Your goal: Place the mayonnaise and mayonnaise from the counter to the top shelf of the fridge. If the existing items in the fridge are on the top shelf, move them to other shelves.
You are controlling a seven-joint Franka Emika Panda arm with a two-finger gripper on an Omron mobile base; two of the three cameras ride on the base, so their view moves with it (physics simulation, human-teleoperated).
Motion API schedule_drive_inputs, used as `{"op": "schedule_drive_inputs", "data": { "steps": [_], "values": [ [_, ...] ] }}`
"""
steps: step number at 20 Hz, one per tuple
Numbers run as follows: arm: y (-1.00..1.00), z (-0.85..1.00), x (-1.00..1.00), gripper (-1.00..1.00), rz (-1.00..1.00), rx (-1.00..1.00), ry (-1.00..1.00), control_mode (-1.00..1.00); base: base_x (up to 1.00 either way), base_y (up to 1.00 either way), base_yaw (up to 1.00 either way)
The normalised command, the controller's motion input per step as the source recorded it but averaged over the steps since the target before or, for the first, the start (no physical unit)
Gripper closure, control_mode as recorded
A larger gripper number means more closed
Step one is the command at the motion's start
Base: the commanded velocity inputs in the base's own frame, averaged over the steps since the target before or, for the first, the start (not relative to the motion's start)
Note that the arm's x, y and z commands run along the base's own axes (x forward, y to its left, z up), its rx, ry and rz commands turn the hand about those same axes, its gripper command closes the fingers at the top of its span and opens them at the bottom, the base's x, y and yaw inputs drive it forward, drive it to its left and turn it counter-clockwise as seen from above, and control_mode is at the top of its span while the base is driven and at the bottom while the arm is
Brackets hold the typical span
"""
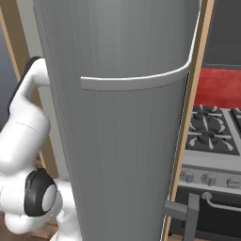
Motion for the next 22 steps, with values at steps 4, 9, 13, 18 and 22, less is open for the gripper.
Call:
{"op": "schedule_drive_inputs", "data": {
  "steps": [4, 9, 13, 18, 22],
  "values": [
    [-0.03, 0.00, 0.72, -1.00, 0.00, 0.00, 0.06, -1.00, 0.00, 0.00, 0.00],
    [-0.01, 0.00, 0.71, -1.00, 0.00, 0.00, 0.09, -1.00, 0.00, 0.00, 0.00],
    [-0.04, -0.01, 0.64, -1.00, 0.00, 0.00, 0.09, -1.00, 0.00, 0.00, 0.00],
    [-0.06, -0.08, 0.53, -1.00, 0.00, 0.00, 0.06, -1.00, 0.00, 0.00, 0.00],
    [-0.05, -0.17, 0.42, -1.00, 0.00, -0.01, 0.01, -1.00, 0.00, 0.00, 0.00]
  ]
}}
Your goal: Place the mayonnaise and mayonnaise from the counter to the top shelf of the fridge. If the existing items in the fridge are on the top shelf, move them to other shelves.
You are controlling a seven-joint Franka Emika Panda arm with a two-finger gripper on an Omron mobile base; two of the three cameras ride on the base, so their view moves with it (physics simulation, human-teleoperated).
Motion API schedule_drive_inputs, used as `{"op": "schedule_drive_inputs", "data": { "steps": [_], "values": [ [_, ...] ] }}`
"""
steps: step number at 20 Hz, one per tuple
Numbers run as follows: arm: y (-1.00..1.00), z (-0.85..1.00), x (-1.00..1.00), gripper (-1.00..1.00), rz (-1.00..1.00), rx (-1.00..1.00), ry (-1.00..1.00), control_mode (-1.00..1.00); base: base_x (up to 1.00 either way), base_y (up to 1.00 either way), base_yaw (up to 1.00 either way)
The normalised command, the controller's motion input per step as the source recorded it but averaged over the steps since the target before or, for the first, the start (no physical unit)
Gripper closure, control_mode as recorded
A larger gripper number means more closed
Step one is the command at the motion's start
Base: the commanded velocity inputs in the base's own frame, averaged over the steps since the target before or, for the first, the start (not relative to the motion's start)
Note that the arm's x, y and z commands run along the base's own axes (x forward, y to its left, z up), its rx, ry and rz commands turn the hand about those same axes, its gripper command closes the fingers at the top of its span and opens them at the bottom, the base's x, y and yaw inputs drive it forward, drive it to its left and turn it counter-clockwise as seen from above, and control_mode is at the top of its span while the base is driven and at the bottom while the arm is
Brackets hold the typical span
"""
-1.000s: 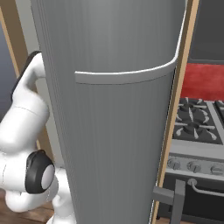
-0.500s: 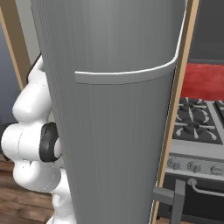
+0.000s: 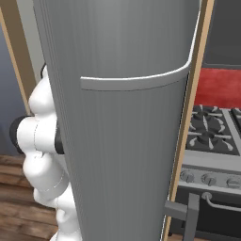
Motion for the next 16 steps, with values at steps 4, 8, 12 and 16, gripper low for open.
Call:
{"op": "schedule_drive_inputs", "data": {
  "steps": [4, 8, 12, 16],
  "values": [
    [0.00, -0.31, 0.39, -1.00, 0.00, -0.02, 0.00, -1.00, 0.00, 0.00, 0.00],
    [0.00, -0.26, 0.42, -1.00, 0.00, 0.00, 0.00, -1.00, 0.00, 0.00, 0.00],
    [0.00, -0.20, 0.47, -1.00, 0.00, 0.00, 0.00, -1.00, 0.00, 0.00, 0.00],
    [0.00, -0.17, 0.48, -1.00, 0.00, 0.00, 0.00, -1.00, 0.00, 0.00, 0.00]
  ]
}}
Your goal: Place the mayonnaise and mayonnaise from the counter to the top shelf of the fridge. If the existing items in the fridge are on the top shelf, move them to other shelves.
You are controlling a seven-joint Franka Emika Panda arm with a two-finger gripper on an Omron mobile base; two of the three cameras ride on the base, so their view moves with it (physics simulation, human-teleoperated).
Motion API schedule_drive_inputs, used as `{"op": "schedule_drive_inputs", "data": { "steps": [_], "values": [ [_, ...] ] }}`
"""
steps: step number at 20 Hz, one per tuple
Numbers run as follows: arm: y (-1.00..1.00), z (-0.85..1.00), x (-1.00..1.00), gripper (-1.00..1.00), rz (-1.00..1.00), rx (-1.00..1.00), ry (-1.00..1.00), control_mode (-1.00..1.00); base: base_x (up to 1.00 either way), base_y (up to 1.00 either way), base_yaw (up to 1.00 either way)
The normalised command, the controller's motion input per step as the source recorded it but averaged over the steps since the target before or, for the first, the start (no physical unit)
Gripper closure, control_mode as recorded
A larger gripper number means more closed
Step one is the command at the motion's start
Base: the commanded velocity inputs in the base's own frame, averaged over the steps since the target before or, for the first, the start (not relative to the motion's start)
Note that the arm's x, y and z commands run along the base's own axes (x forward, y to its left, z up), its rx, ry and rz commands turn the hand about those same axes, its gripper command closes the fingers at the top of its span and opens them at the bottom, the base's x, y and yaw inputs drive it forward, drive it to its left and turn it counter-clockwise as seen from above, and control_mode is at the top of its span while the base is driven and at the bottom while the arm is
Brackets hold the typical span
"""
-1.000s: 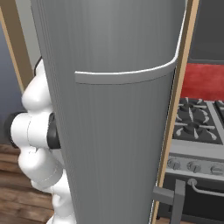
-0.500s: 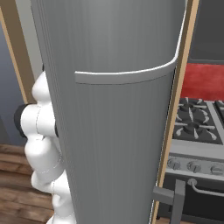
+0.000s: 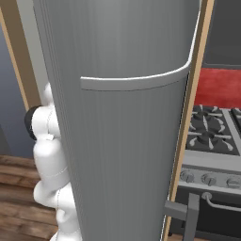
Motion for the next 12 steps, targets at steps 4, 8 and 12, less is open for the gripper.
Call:
{"op": "schedule_drive_inputs", "data": {
  "steps": [4, 8, 12],
  "values": [
    [0.00, -0.10, 0.48, -1.00, 0.00, 0.00, 0.00, -1.00, 0.00, 0.00, 0.00],
    [0.00, -0.06, 0.45, -1.00, 0.00, 0.00, 0.00, -1.00, 0.00, 0.00, 0.00],
    [0.00, -0.06, 0.44, -1.00, 0.00, 0.00, -0.02, -1.00, 0.00, 0.00, 0.00]
  ]
}}
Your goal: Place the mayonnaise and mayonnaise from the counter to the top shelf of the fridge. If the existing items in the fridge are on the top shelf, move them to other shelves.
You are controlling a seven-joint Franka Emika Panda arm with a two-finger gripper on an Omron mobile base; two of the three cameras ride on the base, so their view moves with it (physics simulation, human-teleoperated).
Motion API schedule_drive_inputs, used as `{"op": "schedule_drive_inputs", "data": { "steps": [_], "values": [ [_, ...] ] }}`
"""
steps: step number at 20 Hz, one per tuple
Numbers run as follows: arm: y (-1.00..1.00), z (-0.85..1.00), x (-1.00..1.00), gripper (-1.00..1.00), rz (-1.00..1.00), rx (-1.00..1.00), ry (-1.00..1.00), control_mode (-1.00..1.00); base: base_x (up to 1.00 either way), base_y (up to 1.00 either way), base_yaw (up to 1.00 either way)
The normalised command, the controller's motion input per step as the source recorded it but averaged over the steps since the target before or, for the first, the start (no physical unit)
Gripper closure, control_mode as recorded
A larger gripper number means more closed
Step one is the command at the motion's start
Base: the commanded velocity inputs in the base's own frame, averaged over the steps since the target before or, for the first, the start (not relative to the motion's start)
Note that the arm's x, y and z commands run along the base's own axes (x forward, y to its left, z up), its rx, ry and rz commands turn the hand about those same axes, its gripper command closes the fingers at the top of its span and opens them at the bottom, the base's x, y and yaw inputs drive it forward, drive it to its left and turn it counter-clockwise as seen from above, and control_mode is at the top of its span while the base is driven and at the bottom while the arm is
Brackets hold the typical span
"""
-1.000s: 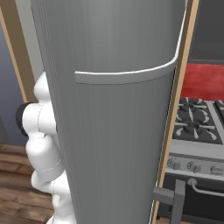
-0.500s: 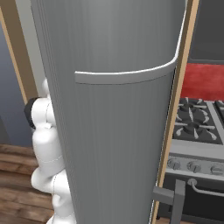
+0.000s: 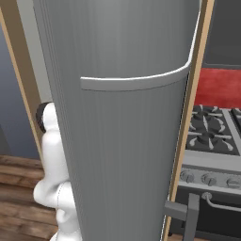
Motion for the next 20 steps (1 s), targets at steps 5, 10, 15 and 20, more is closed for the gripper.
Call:
{"op": "schedule_drive_inputs", "data": {
  "steps": [5, 10, 15, 20],
  "values": [
    [-0.02, -0.05, 0.15, 1.00, 0.00, 0.00, -0.02, -1.00, 0.00, 0.00, 0.00],
    [0.00, 0.00, 0.00, 1.00, 0.00, 0.00, 0.00, -1.00, 0.00, 0.00, 0.00],
    [0.00, 0.00, -0.33, 1.00, 0.00, 0.00, -0.10, -1.00, 0.00, 0.00, 0.00],
    [0.00, 0.14, -0.72, 1.00, 0.00, 0.00, -0.33, -1.00, 0.00, 0.00, 0.00]
  ]
}}
